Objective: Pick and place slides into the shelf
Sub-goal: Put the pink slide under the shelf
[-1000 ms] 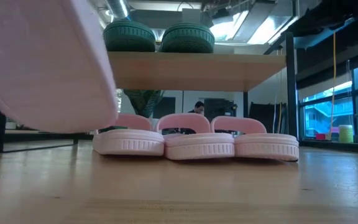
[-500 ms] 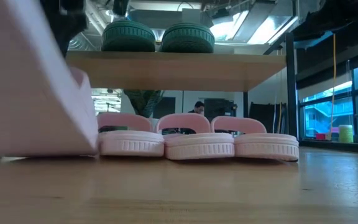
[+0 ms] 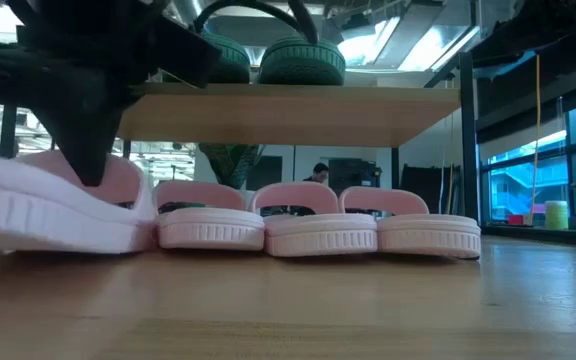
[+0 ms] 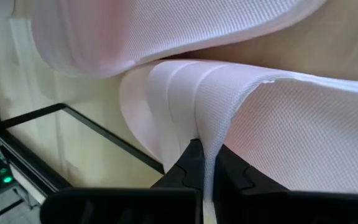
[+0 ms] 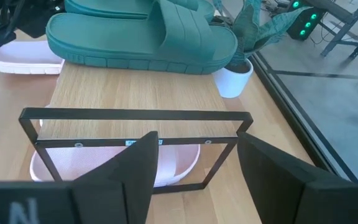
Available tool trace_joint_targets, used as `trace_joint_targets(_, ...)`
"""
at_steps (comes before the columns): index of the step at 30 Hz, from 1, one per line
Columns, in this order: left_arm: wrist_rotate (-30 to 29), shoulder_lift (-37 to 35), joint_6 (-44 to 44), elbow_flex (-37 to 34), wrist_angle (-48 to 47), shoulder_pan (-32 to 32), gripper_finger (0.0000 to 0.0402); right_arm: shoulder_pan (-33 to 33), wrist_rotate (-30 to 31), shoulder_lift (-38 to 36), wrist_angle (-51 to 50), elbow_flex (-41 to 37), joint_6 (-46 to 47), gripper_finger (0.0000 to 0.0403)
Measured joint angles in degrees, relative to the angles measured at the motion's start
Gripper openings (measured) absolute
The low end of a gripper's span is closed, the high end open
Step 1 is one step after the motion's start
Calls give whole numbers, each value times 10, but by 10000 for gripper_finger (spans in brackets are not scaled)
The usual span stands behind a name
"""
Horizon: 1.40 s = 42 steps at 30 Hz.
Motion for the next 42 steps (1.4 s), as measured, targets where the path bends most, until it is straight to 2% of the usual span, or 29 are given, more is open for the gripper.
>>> trace_joint_targets(8, -25, 1, 9, -7, -27, 14, 2, 0, 0, 0, -2, 0, 1, 220)
trace_joint_targets(20, -43, -2, 2, -92, -23, 44, 2, 0, 0, 0, -2, 0, 1, 220)
trace_joint_targets(25, -77, -2, 7, -95, -16, 46, 2, 0, 0, 0, -2, 0, 2, 220)
trace_joint_targets(34, -87, -2, 47, -95, -13, 49, 3, 0, 0, 0, -2, 0, 3, 220)
trace_joint_targets(42, -91, -1, 27, -95, -18, 49, 56, 0, 0, 0, -1, 0, 16, 220)
